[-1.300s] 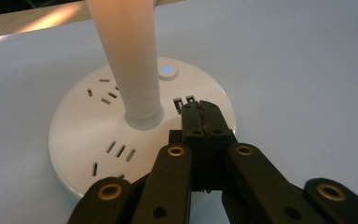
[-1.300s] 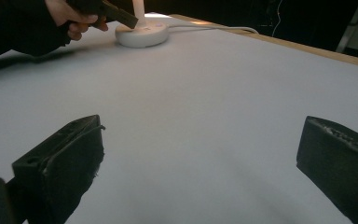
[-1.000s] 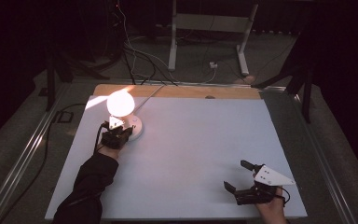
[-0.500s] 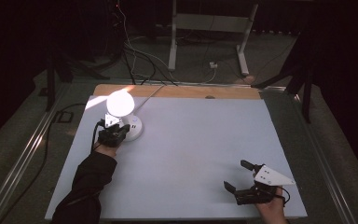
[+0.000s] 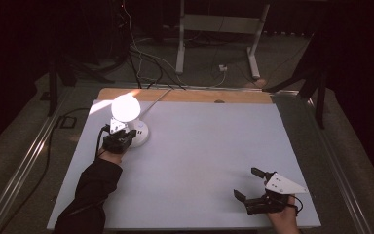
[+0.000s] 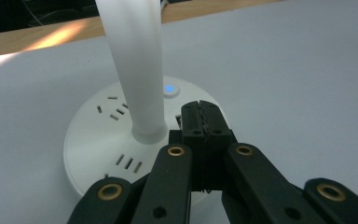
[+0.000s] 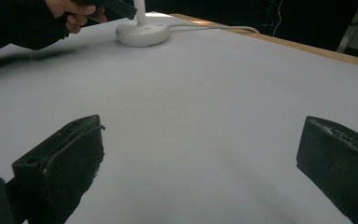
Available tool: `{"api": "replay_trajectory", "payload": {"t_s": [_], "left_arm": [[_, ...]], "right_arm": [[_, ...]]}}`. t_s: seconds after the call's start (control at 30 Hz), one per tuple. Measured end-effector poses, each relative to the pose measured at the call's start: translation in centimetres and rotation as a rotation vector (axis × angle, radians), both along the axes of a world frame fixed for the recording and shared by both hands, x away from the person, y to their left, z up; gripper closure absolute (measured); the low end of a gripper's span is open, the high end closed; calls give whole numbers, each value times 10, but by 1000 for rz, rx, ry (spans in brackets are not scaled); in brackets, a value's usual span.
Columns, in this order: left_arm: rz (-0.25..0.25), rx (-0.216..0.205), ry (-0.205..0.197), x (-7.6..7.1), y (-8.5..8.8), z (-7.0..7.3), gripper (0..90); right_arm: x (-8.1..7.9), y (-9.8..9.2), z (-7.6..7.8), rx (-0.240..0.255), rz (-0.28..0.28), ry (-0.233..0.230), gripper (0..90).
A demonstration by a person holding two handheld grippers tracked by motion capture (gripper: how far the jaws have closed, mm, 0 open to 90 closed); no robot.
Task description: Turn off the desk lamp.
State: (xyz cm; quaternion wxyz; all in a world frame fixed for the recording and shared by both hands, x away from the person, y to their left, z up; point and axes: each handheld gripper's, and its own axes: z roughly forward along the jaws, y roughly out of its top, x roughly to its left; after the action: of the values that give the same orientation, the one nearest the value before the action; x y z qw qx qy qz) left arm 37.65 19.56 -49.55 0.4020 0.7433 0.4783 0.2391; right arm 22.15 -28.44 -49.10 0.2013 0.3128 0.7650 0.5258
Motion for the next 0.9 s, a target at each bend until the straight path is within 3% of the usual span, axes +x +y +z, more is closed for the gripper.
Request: {"api": "replay_trajectory", "payload": {"t_s": [0.57, 0.9], "left_arm": [[-8, 21, 36, 3, -3, -13, 900], [-2, 35, 26, 2, -5, -15, 900]], "right_arm": [[0, -1, 0, 1, -1, 2, 0], [0, -1, 0, -3, -1, 3, 0]]}}
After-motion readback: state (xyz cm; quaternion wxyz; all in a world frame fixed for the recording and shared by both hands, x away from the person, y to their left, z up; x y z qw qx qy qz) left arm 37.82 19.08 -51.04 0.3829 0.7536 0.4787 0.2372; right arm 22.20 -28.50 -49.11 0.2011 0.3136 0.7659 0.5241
